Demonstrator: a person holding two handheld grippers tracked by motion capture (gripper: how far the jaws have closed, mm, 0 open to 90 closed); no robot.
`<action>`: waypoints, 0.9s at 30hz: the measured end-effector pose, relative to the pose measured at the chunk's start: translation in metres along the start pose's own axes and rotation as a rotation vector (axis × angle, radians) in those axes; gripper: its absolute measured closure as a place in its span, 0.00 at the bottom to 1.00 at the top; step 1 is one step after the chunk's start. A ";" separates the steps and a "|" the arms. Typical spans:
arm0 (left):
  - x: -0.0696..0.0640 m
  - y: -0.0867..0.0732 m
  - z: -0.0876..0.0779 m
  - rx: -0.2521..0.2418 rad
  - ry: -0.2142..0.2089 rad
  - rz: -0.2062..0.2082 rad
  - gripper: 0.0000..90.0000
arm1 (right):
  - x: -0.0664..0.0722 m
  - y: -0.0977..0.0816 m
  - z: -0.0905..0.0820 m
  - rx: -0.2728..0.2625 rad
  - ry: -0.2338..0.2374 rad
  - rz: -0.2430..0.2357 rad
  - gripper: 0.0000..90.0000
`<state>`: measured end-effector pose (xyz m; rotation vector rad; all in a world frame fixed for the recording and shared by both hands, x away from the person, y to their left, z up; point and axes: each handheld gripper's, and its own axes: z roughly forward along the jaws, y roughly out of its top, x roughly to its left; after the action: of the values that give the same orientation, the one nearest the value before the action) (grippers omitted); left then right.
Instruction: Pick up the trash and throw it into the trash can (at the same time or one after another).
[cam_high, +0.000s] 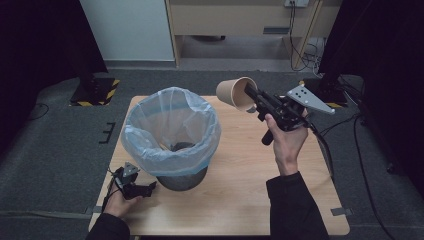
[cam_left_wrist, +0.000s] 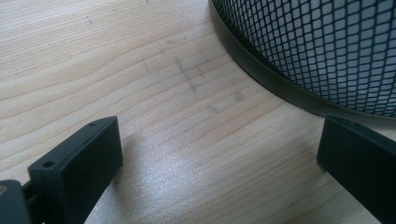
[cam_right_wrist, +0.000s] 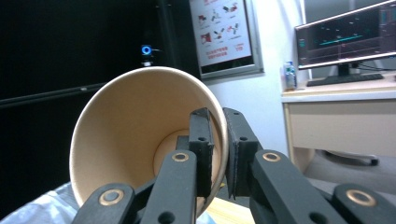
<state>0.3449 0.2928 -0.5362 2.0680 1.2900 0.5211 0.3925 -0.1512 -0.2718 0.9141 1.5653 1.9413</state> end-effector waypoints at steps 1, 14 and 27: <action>0.000 0.000 0.000 -0.001 0.000 0.000 0.00 | 0.005 0.002 0.003 -0.006 0.015 0.002 0.93; 0.000 0.000 0.000 0.000 0.000 0.000 0.00 | 0.038 0.005 0.031 0.015 0.106 -0.015 0.93; 0.000 0.000 0.000 -0.003 0.001 -0.002 0.00 | 0.072 -0.020 0.077 0.175 0.199 -0.027 0.92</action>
<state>0.3449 0.2926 -0.5364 2.0639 1.2909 0.5227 0.4019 -0.0442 -0.2673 0.7812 1.8761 1.9497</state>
